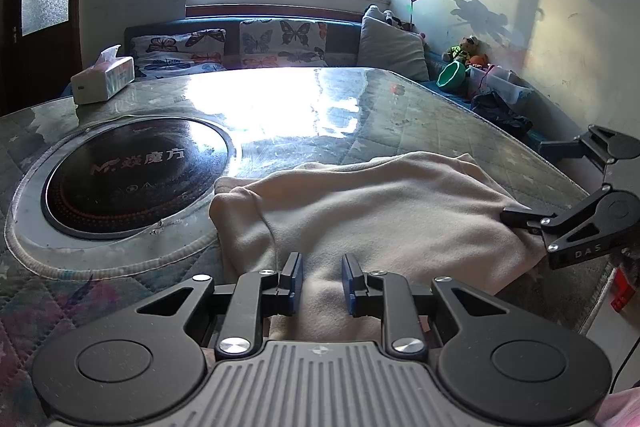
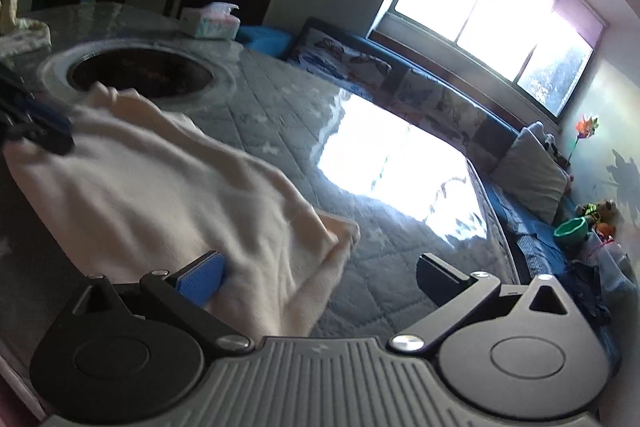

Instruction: Fold clothes

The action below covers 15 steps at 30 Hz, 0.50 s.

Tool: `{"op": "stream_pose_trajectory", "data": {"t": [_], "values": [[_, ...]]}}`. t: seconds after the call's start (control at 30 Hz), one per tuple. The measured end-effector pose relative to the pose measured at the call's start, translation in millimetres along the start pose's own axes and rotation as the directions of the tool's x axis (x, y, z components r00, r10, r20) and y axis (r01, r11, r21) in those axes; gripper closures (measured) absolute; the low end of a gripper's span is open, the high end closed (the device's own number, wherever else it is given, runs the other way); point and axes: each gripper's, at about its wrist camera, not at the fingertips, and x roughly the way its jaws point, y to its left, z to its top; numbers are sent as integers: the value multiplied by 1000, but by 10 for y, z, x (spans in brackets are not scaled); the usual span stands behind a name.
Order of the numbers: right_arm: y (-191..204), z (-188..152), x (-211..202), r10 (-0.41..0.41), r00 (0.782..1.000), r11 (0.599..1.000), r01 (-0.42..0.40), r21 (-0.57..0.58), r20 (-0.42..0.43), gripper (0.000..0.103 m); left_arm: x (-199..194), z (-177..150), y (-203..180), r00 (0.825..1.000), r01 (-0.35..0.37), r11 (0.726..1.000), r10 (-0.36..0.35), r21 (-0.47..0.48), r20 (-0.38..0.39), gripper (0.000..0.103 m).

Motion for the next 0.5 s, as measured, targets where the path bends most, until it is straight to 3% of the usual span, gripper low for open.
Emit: {"op": "stream_pose_trajectory", "data": {"t": [0.23, 0.5], "values": [[-87, -93, -18, -17, 999, 1000, 18, 17, -31, 0, 7, 1, 3, 1000, 0, 1000, 0, 1, -3, 79], [-98, 136, 119, -20, 999, 999, 19, 27, 27, 0, 14, 1, 1, 1000, -4, 1000, 4, 6, -8, 79]]}}
